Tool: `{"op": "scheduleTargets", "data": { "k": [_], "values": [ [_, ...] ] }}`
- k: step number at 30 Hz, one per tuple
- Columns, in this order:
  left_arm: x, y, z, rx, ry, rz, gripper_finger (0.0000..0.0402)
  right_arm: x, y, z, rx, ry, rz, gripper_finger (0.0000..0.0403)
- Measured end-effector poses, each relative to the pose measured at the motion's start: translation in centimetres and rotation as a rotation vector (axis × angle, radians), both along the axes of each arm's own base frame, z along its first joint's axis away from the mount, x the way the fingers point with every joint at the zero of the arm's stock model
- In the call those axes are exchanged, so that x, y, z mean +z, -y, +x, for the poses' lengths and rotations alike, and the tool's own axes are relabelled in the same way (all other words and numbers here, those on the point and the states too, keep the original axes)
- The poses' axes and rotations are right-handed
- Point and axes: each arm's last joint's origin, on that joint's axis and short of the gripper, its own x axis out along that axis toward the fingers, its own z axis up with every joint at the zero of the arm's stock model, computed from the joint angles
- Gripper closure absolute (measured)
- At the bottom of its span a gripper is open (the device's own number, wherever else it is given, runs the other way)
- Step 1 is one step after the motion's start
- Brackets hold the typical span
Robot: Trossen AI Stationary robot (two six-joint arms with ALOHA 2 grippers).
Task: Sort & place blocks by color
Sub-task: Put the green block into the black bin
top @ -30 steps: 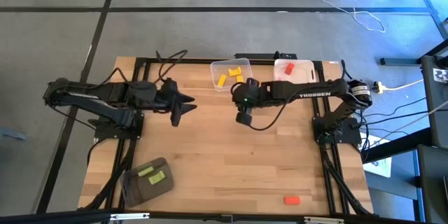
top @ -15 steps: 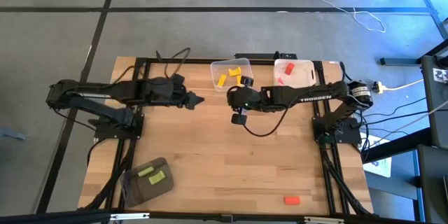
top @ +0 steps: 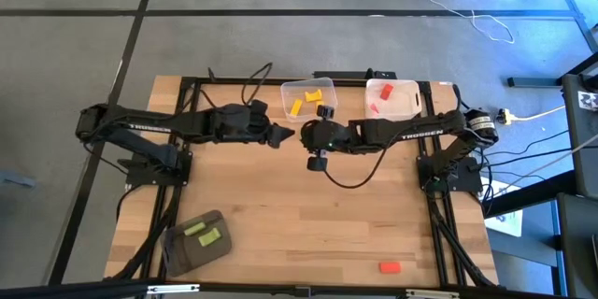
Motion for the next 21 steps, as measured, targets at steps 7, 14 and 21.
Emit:
{"op": "scheduleTargets", "data": {
  "k": [7, 14, 21],
  "values": [
    [1.3, 0.0, -0.8, -0.050, 0.051, 0.029, 0.0238, 0.6, -0.3, 0.6, 0.089, 0.072, 0.018, 0.0267],
    [1.2, 0.0, -1.0, -0.086, 0.033, 0.039, 0.0238, 1.0, -0.6, 0.8, 0.113, 0.110, -0.001, 0.0267],
    [1.0, 0.5, -1.0, -0.244, -0.043, 0.360, 0.0238, 1.0, -0.6, 0.9, 0.112, 0.114, 0.001, 0.0267]
  ]
}}
